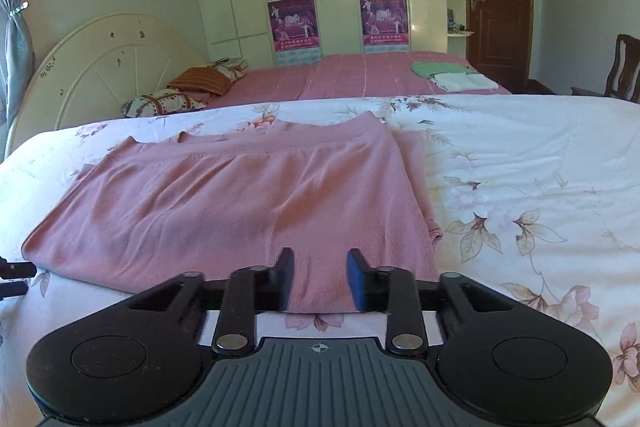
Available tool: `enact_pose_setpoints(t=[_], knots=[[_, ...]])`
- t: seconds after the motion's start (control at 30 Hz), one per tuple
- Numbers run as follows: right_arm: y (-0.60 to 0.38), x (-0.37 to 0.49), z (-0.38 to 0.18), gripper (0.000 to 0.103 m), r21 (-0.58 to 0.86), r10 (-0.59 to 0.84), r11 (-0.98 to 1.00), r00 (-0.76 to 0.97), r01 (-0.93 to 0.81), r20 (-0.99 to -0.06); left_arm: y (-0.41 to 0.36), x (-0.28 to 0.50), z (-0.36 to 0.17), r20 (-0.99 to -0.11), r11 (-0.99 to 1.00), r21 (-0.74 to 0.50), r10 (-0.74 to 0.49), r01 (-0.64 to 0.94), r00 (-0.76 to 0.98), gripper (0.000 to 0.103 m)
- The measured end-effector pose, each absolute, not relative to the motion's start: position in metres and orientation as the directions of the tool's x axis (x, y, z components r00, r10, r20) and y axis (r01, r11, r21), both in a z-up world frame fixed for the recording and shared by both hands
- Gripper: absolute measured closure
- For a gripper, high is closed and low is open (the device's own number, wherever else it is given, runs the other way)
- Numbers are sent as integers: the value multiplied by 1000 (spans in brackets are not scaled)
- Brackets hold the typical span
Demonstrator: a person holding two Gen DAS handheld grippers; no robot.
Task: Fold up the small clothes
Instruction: 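Grasp the folded sweater edge with both tools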
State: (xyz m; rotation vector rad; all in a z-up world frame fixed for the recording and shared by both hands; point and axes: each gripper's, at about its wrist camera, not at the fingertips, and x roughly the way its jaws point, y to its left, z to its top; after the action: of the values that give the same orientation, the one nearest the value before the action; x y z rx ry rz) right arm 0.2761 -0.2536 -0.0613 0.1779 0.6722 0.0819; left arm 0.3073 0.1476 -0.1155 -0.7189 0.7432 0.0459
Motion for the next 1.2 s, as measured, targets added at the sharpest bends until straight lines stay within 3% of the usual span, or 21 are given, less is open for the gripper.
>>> enact_pose_setpoints(t=[0.37, 0.4, 0.5, 0.6, 0.63, 0.67, 0.7, 0.73, 0.77, 0.83, 0.93, 1.03, 1.13, 1.2], knots=[[-224, 291, -56, 80, 231, 203, 970, 766, -73, -610, 173, 368, -138, -517, 516, -788, -260, -335, 816, 47], [-222, 293, -56, 80, 236, 208, 969, 763, -75, -612, 172, 375, -139, -516, 517, -789, -264, -332, 815, 53], [-215, 302, -57, 80, 245, 222, 966, 757, -84, -615, 169, 389, -146, -567, 624, -711, -237, -324, 789, 90], [-211, 319, -60, 80, 264, 241, 960, 746, -91, -620, 175, 386, -142, -560, 609, -730, -272, -311, 782, 90], [-208, 326, -61, 80, 265, 243, 960, 748, -94, -617, 176, 383, -143, -544, 594, -746, -282, -301, 790, 79], [-205, 332, -60, 80, 270, 250, 958, 750, -99, -612, 177, 380, -146, -518, 566, -772, -295, -290, 803, 74], [-202, 339, -60, 93, 282, 265, 953, 749, -108, -607, 177, 379, -148, -503, 551, -784, -292, -287, 814, 74], [-198, 349, -61, 103, 299, 289, 946, 743, -125, -603, 175, 380, -149, -500, 554, -782, -283, -286, 818, 74], [-191, 357, -62, 103, 300, 301, 944, 739, -140, -603, 173, 383, -148, -500, 569, -773, -274, -281, 821, 74], [-176, 374, -65, 103, 293, 322, 940, 733, -173, -599, 169, 387, -147, -525, 612, -735, -242, -292, 816, 94], [-156, 396, -74, 103, 294, 355, 932, 714, -214, -604, 173, 384, -145, -500, 590, -754, -229, -290, 835, 95], [-146, 408, -81, 103, 303, 382, 922, 699, -242, -605, 172, 375, -137, -422, 596, -774, -238, -212, 875, 95], [-142, 417, -99, 103, 293, 385, 922, 668, -252, -637, 176, 385, -156, -482, 595, -761, -253, -258, 839, 92], [-143, 419, -111, 103, 296, 391, 920, 661, -257, -641, 180, 385, -157, -452, 568, -787, -267, -240, 851, 92]])
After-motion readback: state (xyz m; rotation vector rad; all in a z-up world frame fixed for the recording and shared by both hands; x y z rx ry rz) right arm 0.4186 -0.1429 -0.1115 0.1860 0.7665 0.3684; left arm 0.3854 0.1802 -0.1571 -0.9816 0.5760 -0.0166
